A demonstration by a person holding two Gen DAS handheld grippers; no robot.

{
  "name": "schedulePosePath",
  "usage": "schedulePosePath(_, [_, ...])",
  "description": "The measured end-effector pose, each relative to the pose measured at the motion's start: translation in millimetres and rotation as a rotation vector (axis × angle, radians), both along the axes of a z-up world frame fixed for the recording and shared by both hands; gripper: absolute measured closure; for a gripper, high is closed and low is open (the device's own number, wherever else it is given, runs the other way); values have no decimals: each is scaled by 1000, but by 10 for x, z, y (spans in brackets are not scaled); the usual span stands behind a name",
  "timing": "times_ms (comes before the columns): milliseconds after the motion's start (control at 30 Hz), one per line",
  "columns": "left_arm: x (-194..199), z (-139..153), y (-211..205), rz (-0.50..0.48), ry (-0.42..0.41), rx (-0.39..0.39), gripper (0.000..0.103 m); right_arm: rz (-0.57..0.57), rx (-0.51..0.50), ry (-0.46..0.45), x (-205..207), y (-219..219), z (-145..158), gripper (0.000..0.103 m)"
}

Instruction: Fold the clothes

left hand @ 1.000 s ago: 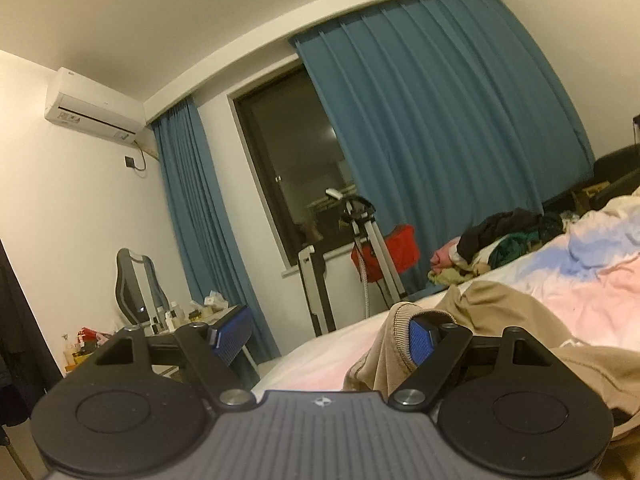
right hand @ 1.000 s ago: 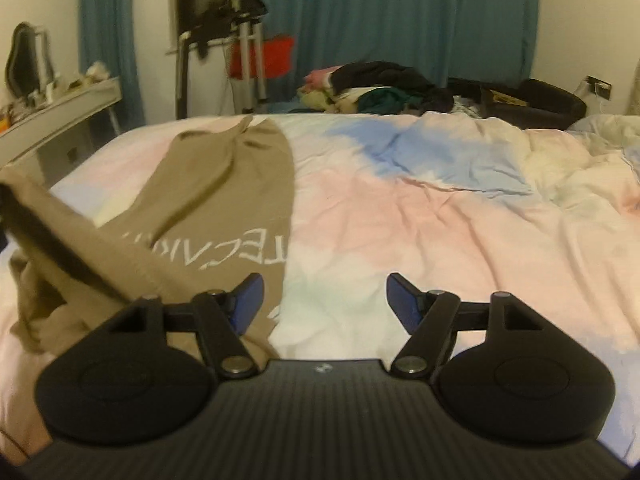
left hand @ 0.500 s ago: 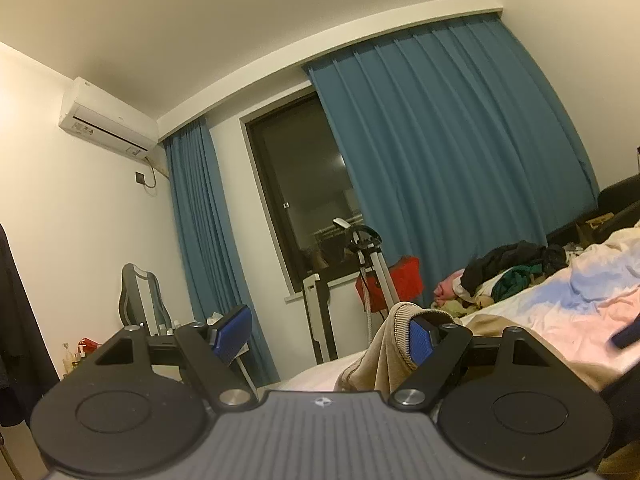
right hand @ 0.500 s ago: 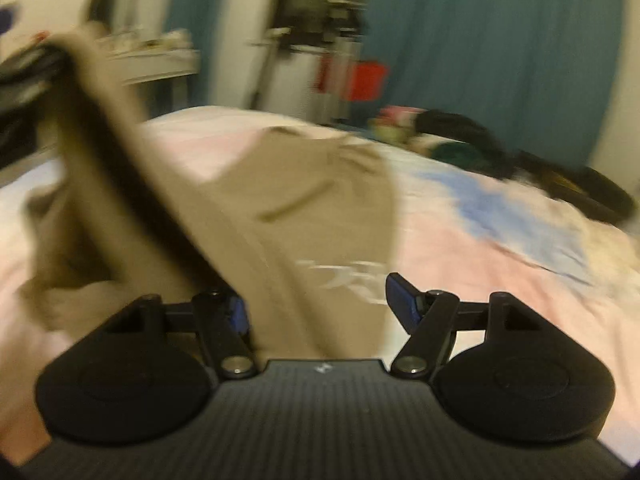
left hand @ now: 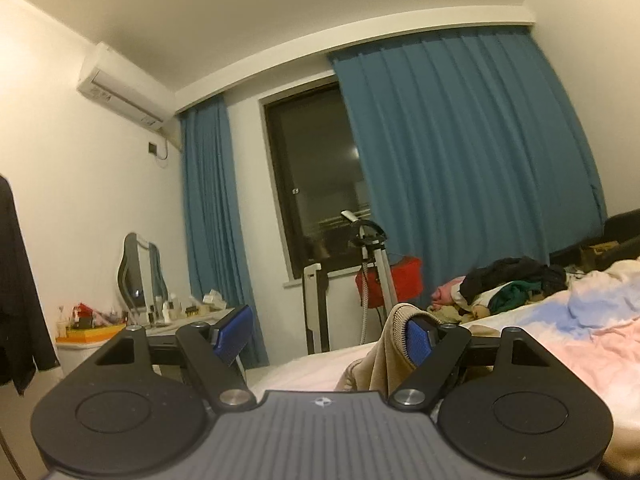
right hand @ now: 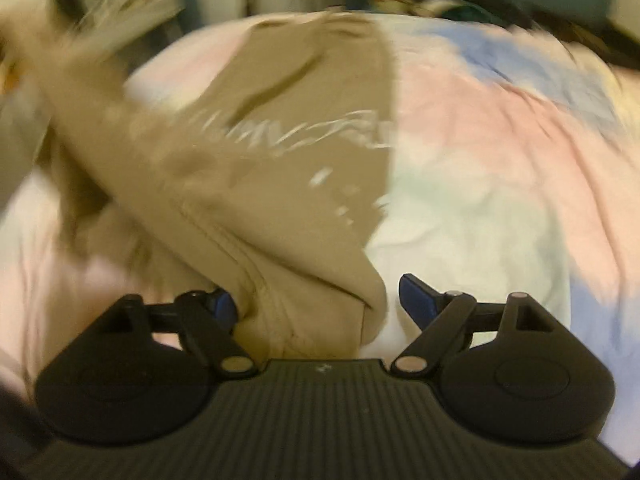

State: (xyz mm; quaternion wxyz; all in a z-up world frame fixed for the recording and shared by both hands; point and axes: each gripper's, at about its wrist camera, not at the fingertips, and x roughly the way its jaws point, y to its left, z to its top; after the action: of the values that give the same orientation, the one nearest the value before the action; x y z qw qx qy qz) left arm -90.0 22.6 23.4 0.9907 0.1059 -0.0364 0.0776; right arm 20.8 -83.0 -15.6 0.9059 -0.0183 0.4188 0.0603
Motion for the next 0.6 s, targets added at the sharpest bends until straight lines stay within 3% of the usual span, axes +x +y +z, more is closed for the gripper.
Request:
schedulePosePath(67, [9,35,77,26,5,-28,23,51,-129,-28,-109,185,-18,20])
schedulePosePath(167, [29,102,220,46,28,-78,23,7,-275,-114,-219,247,21,20])
schedulePosePath(267, [30,134,324,60,40,-97,23,-111,-187,-212,-283,4,257,20])
schedulePosePath(400, [10,192,394,36,46,-102,23,-290,71,-271,-346,-460,400,20])
schedulePosePath(467, [5,191,388,25,46,-93,23,-331,164,-225,-299,-596,298,20])
schedulePosePath(600, [10,126,362,13,70,-86,23,-324,138,-89,-53,-566,-17,20])
